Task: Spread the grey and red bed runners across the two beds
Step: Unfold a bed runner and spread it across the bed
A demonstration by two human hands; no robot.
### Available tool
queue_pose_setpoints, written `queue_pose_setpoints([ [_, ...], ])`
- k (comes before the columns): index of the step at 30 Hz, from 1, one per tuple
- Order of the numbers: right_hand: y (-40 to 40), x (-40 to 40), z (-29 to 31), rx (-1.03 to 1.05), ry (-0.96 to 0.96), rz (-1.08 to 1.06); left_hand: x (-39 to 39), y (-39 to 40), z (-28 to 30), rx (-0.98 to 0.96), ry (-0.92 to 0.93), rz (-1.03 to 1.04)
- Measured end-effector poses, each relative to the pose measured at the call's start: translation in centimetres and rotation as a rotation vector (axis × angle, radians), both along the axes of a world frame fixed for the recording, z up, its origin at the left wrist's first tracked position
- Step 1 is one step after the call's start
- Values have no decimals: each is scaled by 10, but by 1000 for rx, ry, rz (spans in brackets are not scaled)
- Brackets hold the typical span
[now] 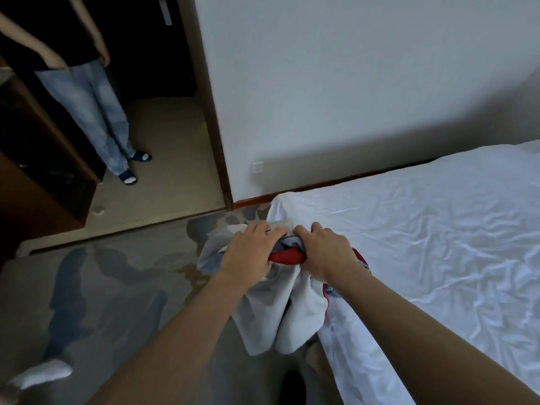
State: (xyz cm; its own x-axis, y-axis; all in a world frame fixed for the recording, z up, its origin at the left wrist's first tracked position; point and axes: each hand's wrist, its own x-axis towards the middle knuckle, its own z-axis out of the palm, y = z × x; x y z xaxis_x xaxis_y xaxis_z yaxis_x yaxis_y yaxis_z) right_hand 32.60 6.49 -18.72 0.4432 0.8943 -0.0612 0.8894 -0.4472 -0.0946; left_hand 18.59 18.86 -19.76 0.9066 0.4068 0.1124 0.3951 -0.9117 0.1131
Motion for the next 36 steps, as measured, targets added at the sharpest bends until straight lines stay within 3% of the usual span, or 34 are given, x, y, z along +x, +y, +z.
queue_pose_setpoints([
  [9, 0, 168, -23, 17, -9, -301, 206, 32, -9, 43, 30, -300],
  [20, -149, 277, -31, -82, 123, -916, 420, -88, -23, 40, 150, -890],
  [27, -200, 282, -68, -90, 153, -1208, 484, -147, -64, 16, 194, -1209],
  [36, -225, 282, -176, -63, 272, -1329, 501, -181, -161, 33, 281, -1295],
])
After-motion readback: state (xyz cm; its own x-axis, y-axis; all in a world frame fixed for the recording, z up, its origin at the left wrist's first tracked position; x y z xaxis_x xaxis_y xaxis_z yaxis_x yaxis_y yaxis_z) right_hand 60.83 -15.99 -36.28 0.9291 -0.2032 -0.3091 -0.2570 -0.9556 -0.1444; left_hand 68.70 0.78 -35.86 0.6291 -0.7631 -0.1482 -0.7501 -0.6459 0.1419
